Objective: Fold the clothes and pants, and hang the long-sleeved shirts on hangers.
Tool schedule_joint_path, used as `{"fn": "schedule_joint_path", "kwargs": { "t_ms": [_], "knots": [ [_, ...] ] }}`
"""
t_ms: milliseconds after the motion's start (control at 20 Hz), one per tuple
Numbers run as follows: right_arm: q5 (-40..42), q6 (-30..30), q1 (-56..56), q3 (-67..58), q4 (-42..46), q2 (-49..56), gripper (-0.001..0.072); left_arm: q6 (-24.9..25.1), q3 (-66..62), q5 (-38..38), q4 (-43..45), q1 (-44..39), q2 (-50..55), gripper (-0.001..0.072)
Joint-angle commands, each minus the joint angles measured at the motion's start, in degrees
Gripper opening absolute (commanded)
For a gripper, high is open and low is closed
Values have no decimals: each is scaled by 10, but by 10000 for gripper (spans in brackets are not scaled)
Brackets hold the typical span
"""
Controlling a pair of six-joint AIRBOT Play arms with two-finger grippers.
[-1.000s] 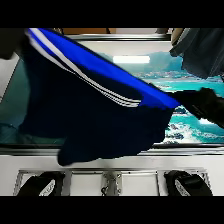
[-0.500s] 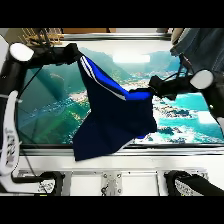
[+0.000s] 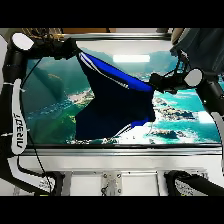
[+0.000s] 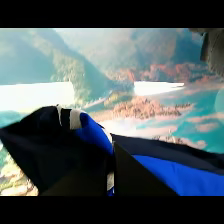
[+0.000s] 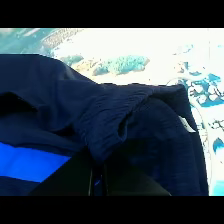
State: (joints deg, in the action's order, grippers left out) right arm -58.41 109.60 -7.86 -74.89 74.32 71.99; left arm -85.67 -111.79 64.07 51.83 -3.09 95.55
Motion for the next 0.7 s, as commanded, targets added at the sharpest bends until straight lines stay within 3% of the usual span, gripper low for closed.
{"fn": "schedule_joint_path", "kwargs": {
  "t_ms": [0,150,450,650],
  "knots": [
    [-86,-33,-13,4,57,-31,11,-3,85,46,37,9,-71,7],
    [-137,-33,-52,43,108,-59,11,-2,258,25,57,9,-175,8],
    [-140,-11,-115,174,116,-82,11,-2,619,-48,51,9,-336,9],
    [-140,1,-123,216,121,-82,11,-2,754,-74,51,9,-396,8]
  ]
}}
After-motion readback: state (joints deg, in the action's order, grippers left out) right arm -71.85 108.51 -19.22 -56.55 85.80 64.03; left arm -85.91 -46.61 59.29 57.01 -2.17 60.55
